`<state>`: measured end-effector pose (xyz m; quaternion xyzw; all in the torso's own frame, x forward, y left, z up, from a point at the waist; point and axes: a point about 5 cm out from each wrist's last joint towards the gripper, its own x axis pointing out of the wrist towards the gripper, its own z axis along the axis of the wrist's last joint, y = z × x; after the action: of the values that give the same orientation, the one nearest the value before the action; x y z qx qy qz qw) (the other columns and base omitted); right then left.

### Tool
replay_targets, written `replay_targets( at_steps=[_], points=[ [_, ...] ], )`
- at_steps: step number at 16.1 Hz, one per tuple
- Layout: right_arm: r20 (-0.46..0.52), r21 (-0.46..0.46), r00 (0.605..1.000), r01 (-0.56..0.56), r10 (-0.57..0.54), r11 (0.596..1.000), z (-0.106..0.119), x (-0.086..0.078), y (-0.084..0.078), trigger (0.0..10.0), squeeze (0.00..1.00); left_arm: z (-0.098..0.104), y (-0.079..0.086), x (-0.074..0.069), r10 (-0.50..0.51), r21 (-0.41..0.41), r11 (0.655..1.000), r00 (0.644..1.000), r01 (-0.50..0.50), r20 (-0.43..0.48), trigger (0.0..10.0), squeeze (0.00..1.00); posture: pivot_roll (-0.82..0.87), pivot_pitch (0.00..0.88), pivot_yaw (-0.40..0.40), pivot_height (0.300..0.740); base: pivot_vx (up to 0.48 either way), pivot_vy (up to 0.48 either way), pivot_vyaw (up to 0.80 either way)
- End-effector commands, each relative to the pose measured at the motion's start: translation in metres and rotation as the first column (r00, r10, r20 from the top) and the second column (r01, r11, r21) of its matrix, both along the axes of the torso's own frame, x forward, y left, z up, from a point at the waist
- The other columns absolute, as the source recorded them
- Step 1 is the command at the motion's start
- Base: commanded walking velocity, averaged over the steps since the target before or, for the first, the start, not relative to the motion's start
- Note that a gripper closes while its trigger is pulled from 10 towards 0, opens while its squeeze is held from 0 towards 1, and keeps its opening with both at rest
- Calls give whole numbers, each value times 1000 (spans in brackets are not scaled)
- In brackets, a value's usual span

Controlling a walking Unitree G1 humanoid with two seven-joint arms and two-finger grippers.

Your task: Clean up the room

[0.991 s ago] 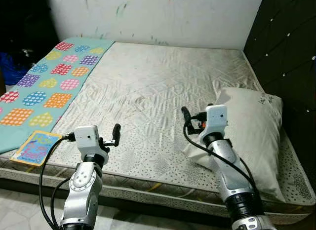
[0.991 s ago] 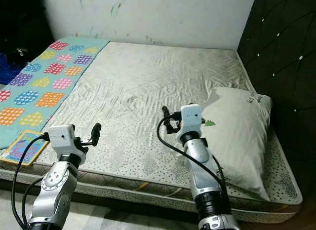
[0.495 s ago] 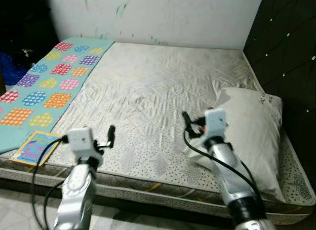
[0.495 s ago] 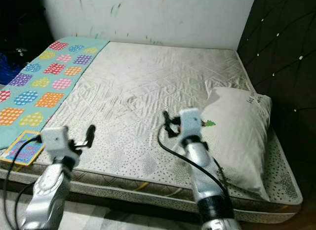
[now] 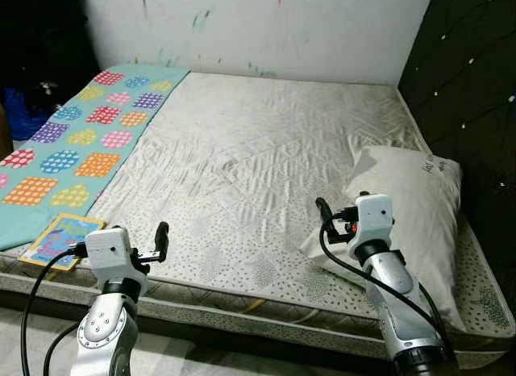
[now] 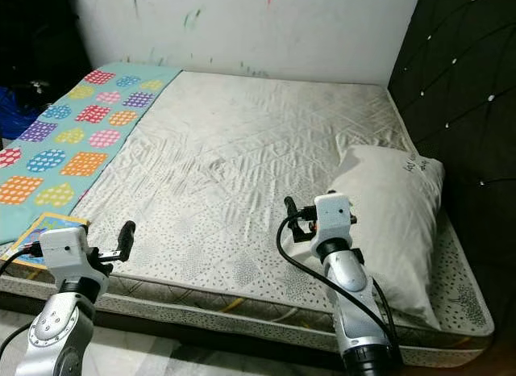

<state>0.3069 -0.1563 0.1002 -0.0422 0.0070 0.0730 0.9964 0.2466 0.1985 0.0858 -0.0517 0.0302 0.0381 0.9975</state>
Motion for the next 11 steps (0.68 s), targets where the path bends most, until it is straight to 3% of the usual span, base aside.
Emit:
replay_targets(
  at_steps=[1,3,11],
  points=[
    [22,16,1000,11,-12,1000,8,1,1,10000,0,4,0,1,-6,7,1000,1000,6,3,10000,0,4,0,-10,740,0,0,-738],
    [24,19,1000,17,-17,1000,7,-1,1,10000,0,4,0,1,-12,6,1000,1000,12,-1,10000,0,3,0,-2,740,0,0,-744],
    [-7,-20,996,86,-86,996,-1,-22,-26,10000,0,5,-1,0,-24,2,1000,1000,24,-12,10000,0,-21,15,9,740,0,0,0]
  ],
)
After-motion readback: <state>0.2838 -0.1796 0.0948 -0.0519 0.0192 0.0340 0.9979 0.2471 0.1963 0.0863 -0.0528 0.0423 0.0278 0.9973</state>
